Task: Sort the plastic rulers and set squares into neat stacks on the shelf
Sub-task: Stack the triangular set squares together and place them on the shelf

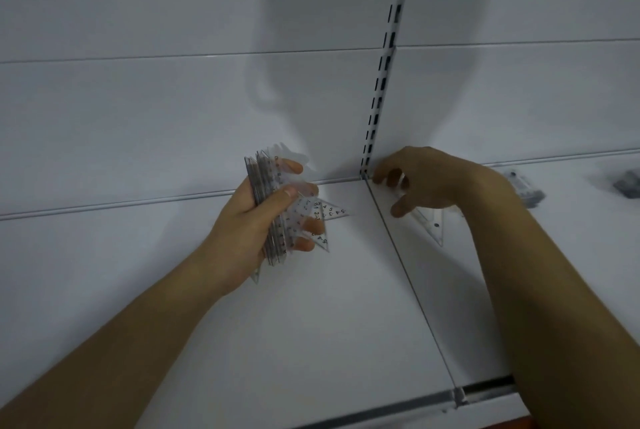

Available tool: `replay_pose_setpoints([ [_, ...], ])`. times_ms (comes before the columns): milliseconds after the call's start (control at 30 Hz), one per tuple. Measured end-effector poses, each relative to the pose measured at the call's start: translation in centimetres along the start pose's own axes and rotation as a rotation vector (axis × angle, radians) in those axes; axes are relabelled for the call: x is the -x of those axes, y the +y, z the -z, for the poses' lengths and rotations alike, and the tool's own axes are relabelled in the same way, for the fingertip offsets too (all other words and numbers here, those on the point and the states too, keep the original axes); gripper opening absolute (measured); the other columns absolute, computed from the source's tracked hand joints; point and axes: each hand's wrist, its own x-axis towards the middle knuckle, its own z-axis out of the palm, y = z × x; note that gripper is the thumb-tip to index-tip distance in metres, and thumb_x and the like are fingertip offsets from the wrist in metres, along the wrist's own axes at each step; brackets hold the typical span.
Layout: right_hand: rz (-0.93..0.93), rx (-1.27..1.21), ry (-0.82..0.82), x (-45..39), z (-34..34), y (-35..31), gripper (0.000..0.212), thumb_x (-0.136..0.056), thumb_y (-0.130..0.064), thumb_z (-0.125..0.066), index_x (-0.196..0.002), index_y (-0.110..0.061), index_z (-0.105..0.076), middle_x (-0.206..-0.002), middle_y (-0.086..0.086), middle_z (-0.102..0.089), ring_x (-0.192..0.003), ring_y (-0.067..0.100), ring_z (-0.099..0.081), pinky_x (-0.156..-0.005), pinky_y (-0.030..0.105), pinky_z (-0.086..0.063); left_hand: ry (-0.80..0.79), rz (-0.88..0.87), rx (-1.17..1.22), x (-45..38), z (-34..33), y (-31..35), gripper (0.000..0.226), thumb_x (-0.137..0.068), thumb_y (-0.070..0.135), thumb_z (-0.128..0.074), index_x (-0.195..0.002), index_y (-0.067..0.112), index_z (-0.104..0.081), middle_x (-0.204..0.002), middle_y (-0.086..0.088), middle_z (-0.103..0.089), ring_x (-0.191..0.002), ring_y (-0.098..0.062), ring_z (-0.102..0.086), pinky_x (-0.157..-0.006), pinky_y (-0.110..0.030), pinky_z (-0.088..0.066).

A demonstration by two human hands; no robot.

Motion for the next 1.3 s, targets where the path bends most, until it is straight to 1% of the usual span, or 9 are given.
replay_pose_setpoints([
  [200, 0.037, -0.099, 0.041, -0.6, -0.6, 0.4, 0.043, -0.080, -0.005, -0.079, -0.116, -0.024, -0.067, -0.094, -0.007, -0.069, -0.088, 0.012, -0.065, -0.080, 0.024, -0.049, -0.051, 0.035, -0.018, 0.1, -1.0, -0.5, 0.026, -0.096, 0.014, -0.052, -0.122, 0.017, -0.056, -0.115, -0.019, -0.066, -0.078, -0.042, -0.067, -0.061, -0.042, -0.055],
  [367, 0.058, -0.107, 0.078, 1.3, 0.1, -0.4, 0.031, -0.091, -0.024, -0.071, -0.121, -0.029, -0.065, -0.106, -0.008, -0.066, -0.095, 0.012, -0.063, -0.088, 0.029, -0.051, -0.125, 0.070, -0.068, 0.8, -1.7, -0.2, 0.032, -0.095, 0.017, -0.051, -0.127, 0.014, -0.053, -0.115, -0.016, -0.068, -0.081, -0.040, -0.069, -0.061, -0.041, -0.056],
  [467, 0.053, -0.104, 0.212, 4.9, 0.8, -0.2, 0.026, -0.100, -0.026, -0.058, -0.125, -0.026, -0.064, -0.112, -0.007, -0.063, -0.099, 0.013, -0.060, -0.078, 0.019, -0.042, -0.155, 0.078, -0.028, 1.3, -2.3, 0.0, 0.035, -0.093, 0.018, -0.050, -0.127, 0.012, -0.051, -0.117, -0.015, -0.069, -0.082, -0.039, -0.070, -0.062, -0.041, -0.059],
  [667, -0.036, 0.048, 0.165, 12.7, -5.5, 1.6, 0.051, -0.096, -0.048, -0.057, -0.142, -0.025, -0.053, -0.144, -0.003, -0.049, -0.132, 0.022, -0.043, -0.108, 0.045, -0.041, -0.073, 0.090, 0.199, 2.3, -4.0, 0.2, 0.015, -0.090, 0.027, -0.054, -0.103, 0.021, -0.056, -0.112, -0.016, -0.068, -0.071, -0.025, -0.066, -0.054, -0.031, -0.057],
  [833, -0.002, -0.038, 0.172, 18.3, -7.0, 1.4, 0.085, -0.075, -0.074, -0.064, -0.146, -0.032, -0.047, -0.143, -0.016, -0.044, -0.127, 0.008, -0.037, -0.109, 0.032, -0.039, -0.125, 0.121, 0.125, 3.2, -4.3, -0.6, 0.027, -0.088, 0.045, -0.049, -0.105, 0.023, -0.053, -0.115, -0.011, -0.072, -0.072, -0.019, -0.070, -0.056, -0.025, -0.058],
  [933, 0.060, -0.033, 0.169, 20.4, -7.8, 1.7, 0.078, -0.076, -0.051, -0.081, -0.145, -0.034, -0.049, -0.136, -0.016, -0.045, -0.121, 0.004, -0.036, -0.104, 0.020, -0.038, -0.143, 0.133, 0.090, 3.4, -4.1, -0.7, 0.031, -0.090, 0.051, -0.046, -0.102, 0.024, -0.056, -0.114, -0.008, -0.072, -0.065, -0.015, -0.068, -0.054, -0.022, -0.058],
  [1033, 0.149, 0.018, 0.250, 21.6, -9.0, 1.9, 0.063, -0.080, -0.018, -0.080, -0.138, -0.028, -0.058, -0.123, -0.008, -0.054, -0.109, 0.008, -0.044, -0.091, 0.027, -0.048, -0.136, 0.167, 0.105, 3.2, -4.1, -0.8, 0.032, -0.088, 0.054, -0.046, -0.097, 0.026, -0.058, -0.108, -0.005, -0.072, -0.059, -0.012, -0.065, -0.053, -0.020, -0.057],
  [1200, 0.240, 0.021, 0.343, 22.9, -8.7, 2.1, 0.038, -0.089, -0.011, -0.072, -0.125, -0.023, -0.070, -0.115, -0.007, -0.064, -0.099, 0.006, -0.057, -0.085, 0.020, -0.050, -0.140, 0.167, 0.085, 3.4, -4.2, -0.7, 0.034, -0.086, 0.055, -0.048, -0.100, 0.025, -0.058, -0.109, -0.006, -0.072, -0.063, -0.014, -0.067, -0.055, -0.022, -0.058],
  [1300, 0.228, -0.039, 0.674, 22.4, -7.3, 1.4, 0.026, -0.090, -0.001, -0.070, -0.110, -0.015, -0.077, -0.102, -0.001, -0.072, -0.082, 0.005, -0.064, -0.080, 0.015, -0.052, -0.130, 0.135, 0.104, 3.4, -4.2, -0.7, 0.030, -0.088, 0.047, -0.050, -0.106, 0.024, -0.057, -0.110, -0.008, -0.070, -0.072, -0.019, -0.069, -0.060, -0.027, -0.059],
])
